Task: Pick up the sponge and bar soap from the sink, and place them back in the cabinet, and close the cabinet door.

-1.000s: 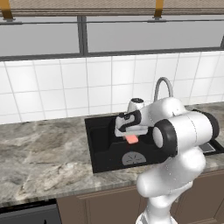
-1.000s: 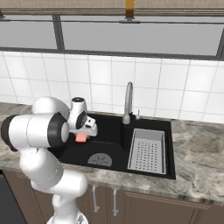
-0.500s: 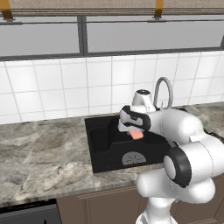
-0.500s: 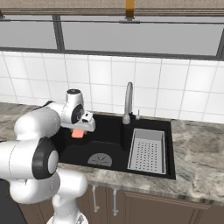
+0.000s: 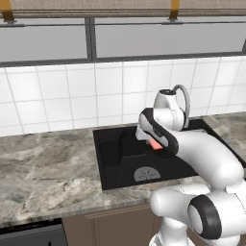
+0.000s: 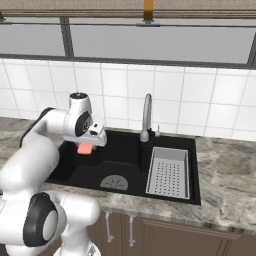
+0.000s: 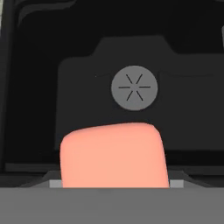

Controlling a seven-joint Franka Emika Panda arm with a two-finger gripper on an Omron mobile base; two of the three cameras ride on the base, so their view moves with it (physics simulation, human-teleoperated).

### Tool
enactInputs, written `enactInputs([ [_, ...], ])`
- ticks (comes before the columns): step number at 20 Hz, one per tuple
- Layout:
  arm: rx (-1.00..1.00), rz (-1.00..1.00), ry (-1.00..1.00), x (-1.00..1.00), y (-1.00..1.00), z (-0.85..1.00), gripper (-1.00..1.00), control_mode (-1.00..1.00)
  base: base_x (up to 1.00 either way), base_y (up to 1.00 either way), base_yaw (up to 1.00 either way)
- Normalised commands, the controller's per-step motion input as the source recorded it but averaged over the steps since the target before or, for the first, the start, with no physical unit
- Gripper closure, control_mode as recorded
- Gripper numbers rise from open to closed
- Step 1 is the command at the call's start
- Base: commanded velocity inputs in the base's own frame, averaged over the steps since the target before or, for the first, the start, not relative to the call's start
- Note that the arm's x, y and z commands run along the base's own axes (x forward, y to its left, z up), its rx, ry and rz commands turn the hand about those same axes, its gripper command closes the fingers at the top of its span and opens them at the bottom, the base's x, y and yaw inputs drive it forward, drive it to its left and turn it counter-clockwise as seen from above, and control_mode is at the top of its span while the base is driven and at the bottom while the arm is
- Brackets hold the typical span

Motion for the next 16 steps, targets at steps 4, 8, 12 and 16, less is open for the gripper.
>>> enactInputs([
  [4, 0.00, 0.00, 0.00, -0.44, -0.17, 0.62, 1.00, -1.00, 0.00, 0.00, 0.00],
  [8, 0.00, 0.00, 0.00, -0.52, -0.21, 0.54, 1.00, -1.00, 0.00, 0.00, 0.00],
  [12, 0.00, 0.00, 0.00, -0.43, -0.12, 0.46, 1.00, -1.00, 0.00, 0.00, 0.00],
  [16, 0.00, 0.00, 0.00, -0.45, -0.05, 0.53, 1.00, -1.00, 0.00, 0.00, 0.00],
])
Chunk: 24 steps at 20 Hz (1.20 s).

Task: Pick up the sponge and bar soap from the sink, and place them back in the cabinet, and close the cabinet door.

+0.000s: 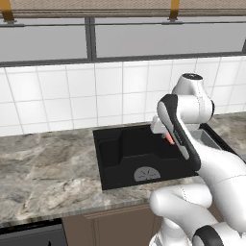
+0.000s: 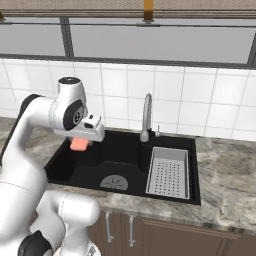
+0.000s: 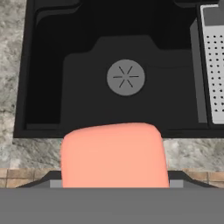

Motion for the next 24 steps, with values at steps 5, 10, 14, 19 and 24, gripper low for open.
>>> enactInputs([
  [5, 0.00, 0.00, -0.03, -0.42, -0.04, 0.43, 1.00, -1.00, 0.00, 0.00, 0.00],
  [10, -0.03, 0.00, -0.09, -0.45, -0.09, 0.30, 1.00, -1.00, 0.00, 0.00, 0.00],
  [14, -0.01, 0.00, -0.10, -0.38, -0.17, 0.27, 1.00, -1.00, 0.00, 0.00, 0.00],
  [19, -0.01, 0.00, -0.12, -0.28, -0.21, 0.20, 1.00, -1.00, 0.00, 0.00, 0.00],
  [24, 0.00, 0.00, -0.10, -0.06, -0.11, 0.19, 1.00, -1.00, 0.00, 0.00, 0.00],
])
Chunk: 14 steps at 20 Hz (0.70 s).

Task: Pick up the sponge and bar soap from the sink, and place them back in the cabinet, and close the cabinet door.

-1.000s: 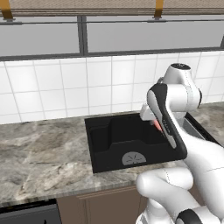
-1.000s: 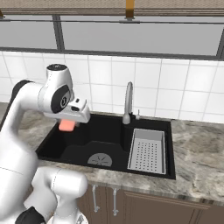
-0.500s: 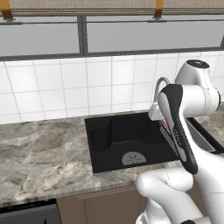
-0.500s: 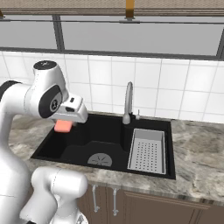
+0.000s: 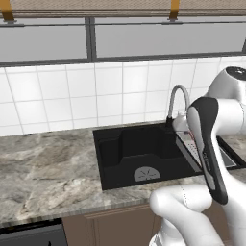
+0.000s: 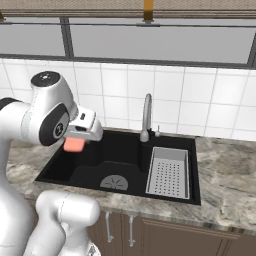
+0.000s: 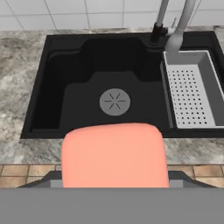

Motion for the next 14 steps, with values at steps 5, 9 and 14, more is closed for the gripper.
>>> enactInputs([
  [5, 0.00, 0.00, -0.03, -0.01, -0.01, 0.28, 1.00, -1.00, 0.00, 0.00, 0.00],
  [9, 0.00, 0.00, 0.00, -0.04, 0.00, 0.29, 1.00, -1.00, 0.00, 0.00, 0.00],
  [14, 0.00, 0.00, 0.00, -0.30, 0.00, 0.13, 1.00, -1.00, 0.00, 0.00, 0.00],
])
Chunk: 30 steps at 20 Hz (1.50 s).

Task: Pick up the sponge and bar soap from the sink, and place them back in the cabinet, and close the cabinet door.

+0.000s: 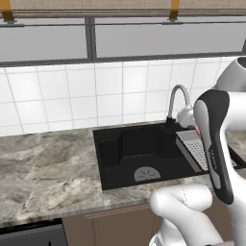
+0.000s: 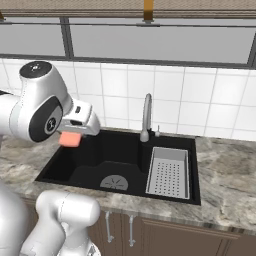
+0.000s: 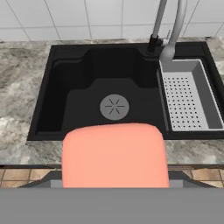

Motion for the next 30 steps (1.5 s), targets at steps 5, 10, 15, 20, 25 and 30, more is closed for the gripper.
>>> enactInputs([
  [5, 0.00, 0.00, 0.00, -0.33, 0.00, 0.01, 1.00, -1.00, 0.00, 0.00, 0.00],
  [10, -0.01, 0.00, 0.00, -0.04, 0.00, 0.00, 1.00, 1.00, -0.11, 0.00, 0.00],
  [15, 0.00, 0.00, 0.00, 0.00, 0.00, 0.00, 1.00, 1.00, -0.52, 0.00, 0.00],
  [20, 0.00, 0.00, 0.00, 0.00, 0.00, 0.00, 1.00, 1.00, -0.78, 0.00, 0.00],
  [25, 0.00, 0.00, 0.00, 0.00, 0.00, 0.00, 1.00, 1.00, -0.72, 0.05, 0.00],
  [30, 0.00, 0.00, 0.00, 0.00, 0.00, 0.00, 1.00, 1.00, -0.49, 0.41, 0.00],
])
